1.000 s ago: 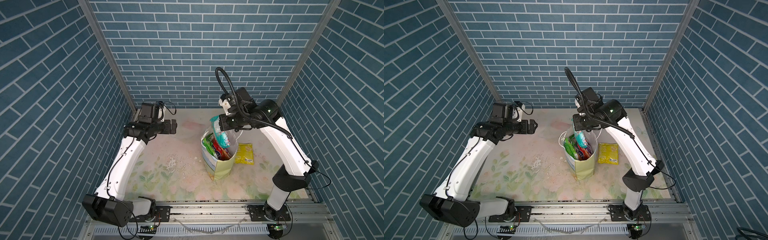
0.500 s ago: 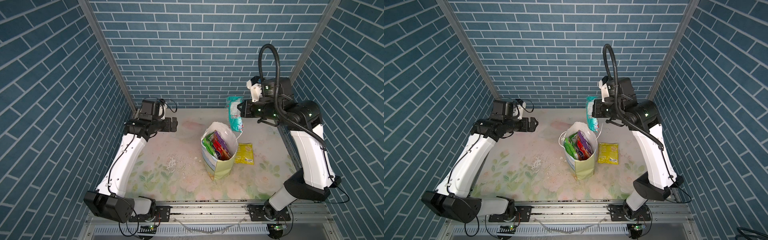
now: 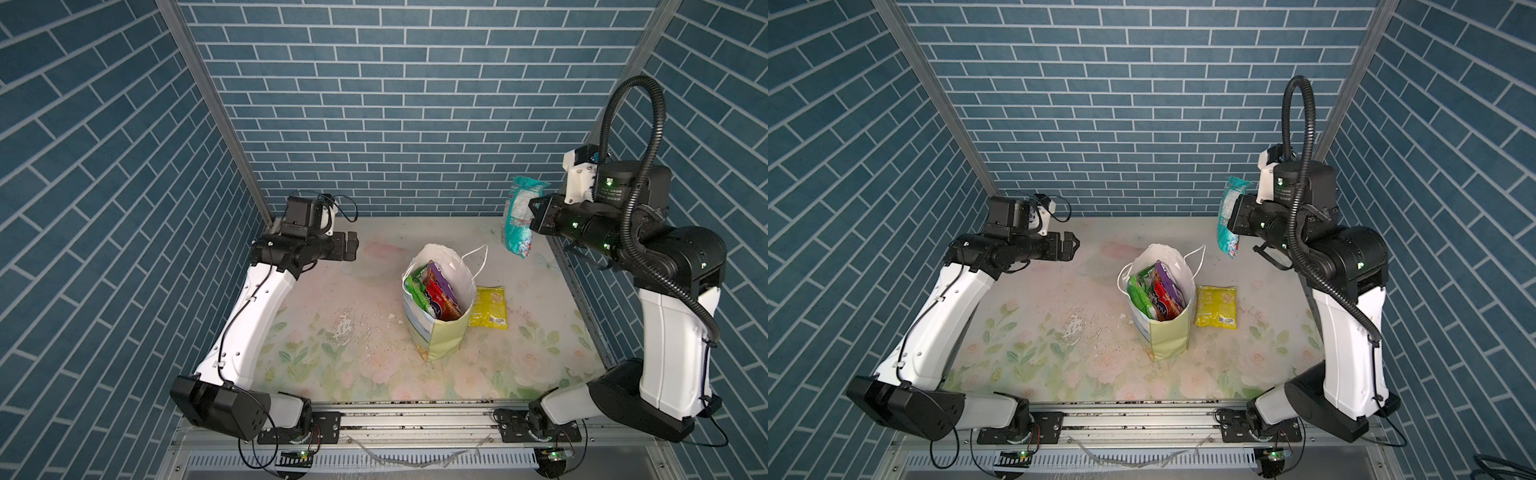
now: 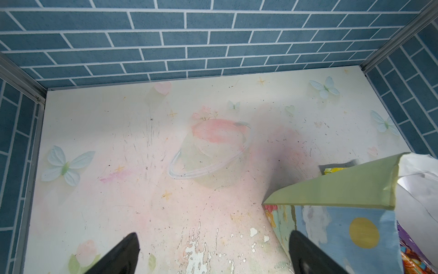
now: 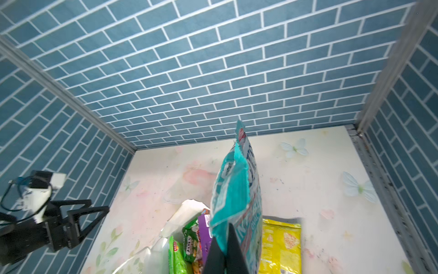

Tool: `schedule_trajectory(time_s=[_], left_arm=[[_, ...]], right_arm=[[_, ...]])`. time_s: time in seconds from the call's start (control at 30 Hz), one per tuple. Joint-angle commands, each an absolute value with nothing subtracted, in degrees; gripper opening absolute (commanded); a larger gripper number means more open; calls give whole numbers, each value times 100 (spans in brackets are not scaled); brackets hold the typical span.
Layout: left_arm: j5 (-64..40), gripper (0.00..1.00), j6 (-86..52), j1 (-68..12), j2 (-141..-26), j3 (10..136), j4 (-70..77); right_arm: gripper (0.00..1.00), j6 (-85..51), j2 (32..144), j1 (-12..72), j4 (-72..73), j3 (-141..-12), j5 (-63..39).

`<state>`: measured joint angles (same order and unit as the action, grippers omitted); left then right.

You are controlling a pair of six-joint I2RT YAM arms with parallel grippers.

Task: Take the snacks out of the paper bag
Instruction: Place the snack at the middle-right of the table.

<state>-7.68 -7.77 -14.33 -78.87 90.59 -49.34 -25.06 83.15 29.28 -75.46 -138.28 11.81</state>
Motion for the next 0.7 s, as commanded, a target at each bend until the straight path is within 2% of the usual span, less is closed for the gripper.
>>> schedule_trajectory(time_s=[0.0,0.27,0.67], left_arm=[[-806,100,-660,-1471,-7972,9150,-4896],[-850,100,-529,-1476,-8086,9301,-4922],[-968,99,-481,-1494,-8046,9254,-4906]], right_arm=[[0,-2532,8190,2823,-8160,-13493,1800],[0,-2756,8015,2409,-8921,-12032,2223],[0,-2497,7752,1397,-8042,-9197,2026]])
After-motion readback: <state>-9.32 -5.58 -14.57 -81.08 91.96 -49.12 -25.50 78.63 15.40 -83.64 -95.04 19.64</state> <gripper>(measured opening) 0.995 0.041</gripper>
